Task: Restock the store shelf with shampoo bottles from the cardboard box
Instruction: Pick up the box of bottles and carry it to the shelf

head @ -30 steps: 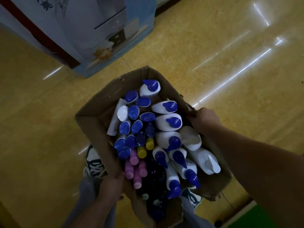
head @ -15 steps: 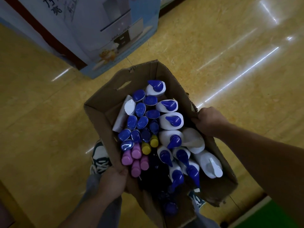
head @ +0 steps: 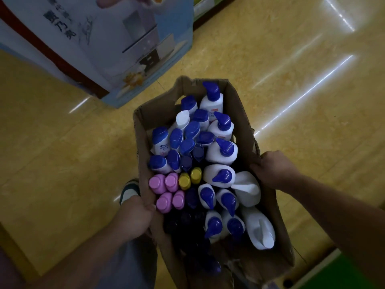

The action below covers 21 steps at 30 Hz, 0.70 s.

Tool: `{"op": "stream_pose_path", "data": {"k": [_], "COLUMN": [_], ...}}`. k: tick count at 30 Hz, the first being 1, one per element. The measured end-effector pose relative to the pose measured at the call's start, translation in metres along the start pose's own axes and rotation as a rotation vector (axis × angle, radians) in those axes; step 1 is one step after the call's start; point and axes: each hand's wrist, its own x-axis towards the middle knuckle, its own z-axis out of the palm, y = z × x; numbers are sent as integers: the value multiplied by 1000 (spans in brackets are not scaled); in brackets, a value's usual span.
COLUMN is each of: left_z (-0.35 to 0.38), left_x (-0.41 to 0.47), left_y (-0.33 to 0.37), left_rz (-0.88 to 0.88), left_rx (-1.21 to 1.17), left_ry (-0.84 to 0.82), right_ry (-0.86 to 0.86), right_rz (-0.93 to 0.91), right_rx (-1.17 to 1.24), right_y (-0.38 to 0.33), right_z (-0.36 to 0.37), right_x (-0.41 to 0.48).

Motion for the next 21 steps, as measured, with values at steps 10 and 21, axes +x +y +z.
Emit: {"op": "stream_pose_path", "data": {"k": [10,21], "left_z": [-29,-81], "left_x": [-36,-159], "left_y": [68,195], "left_rz": [92,243], "left_rx": [309,376], "left_ry": [-16,-94], "right_ry": [87,201], "right_rz": [86,156], "right_rx": [132,217], "right_y": [40,80], "right_z": [-20,-115], "right_x": [-47,-169]}}
